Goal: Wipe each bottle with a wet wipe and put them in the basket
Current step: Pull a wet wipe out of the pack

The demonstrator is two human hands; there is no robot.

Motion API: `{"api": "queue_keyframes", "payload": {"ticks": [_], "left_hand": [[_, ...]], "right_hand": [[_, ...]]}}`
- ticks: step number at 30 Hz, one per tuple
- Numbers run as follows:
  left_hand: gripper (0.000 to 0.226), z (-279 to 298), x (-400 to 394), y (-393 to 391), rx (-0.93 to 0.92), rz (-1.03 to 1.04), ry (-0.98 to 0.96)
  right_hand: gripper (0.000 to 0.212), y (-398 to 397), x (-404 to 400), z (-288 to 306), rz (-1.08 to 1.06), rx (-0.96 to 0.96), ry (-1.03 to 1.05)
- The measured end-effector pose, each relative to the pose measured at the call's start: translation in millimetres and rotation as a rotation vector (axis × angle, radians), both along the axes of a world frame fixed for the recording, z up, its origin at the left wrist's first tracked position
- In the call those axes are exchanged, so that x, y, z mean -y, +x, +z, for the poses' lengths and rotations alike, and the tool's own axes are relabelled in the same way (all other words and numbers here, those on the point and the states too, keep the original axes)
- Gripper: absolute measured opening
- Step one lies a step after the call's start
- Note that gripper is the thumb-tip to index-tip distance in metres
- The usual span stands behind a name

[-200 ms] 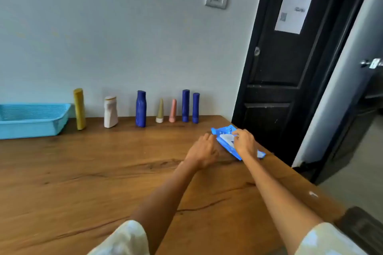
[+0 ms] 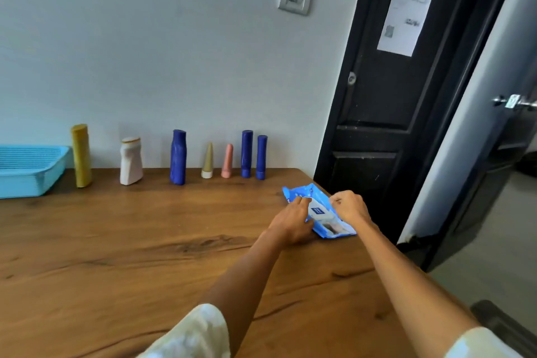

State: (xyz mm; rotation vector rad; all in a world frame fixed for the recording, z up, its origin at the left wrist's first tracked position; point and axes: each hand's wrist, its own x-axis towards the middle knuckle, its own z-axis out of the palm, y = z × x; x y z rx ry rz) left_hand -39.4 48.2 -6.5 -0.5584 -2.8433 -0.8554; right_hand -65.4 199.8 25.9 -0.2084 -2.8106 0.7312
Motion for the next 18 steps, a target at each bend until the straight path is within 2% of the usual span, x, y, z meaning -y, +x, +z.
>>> {"api": "queue_keyframes", "payload": {"ticks": [4,7,9,12,15,18], "left_hand": [[0.035,-6.9,-0.9,-18.8,0.024,0.006,-0.104],[0.025,-12.7,8.4,-25.7,-0.062,-0.016,-0.207],[0.025,-16.5,14.7,-27.6,-0.127,-0.017,-0.192],[0.037,-17.2,24.5,-31.0,-0.184,0.044,-0.15],[0.059,-17.6,32.1,-34.1,-0.171,0.068,-0.077],[0.084,-24.4,34.5,-36.0,-0.16,0.084,-0.097]], "right_hand": [[0.019,-17.8,4.2,-1.8,0.057,0.177,-0.011],[0.032,-26.9,20.8,-1.4,0.058,0.269,0.028],[0.036,-32.2,31.5,-0.9,0.046,0.299,0.046],[0.039,-38.2,44.7,-0.3,0.032,0.334,0.055],[0.052,-40.7,53.2,0.8,0.018,0.359,0.113],[0.054,-35.5,55.7,8.5,0.025,0.395,0.009]]}}
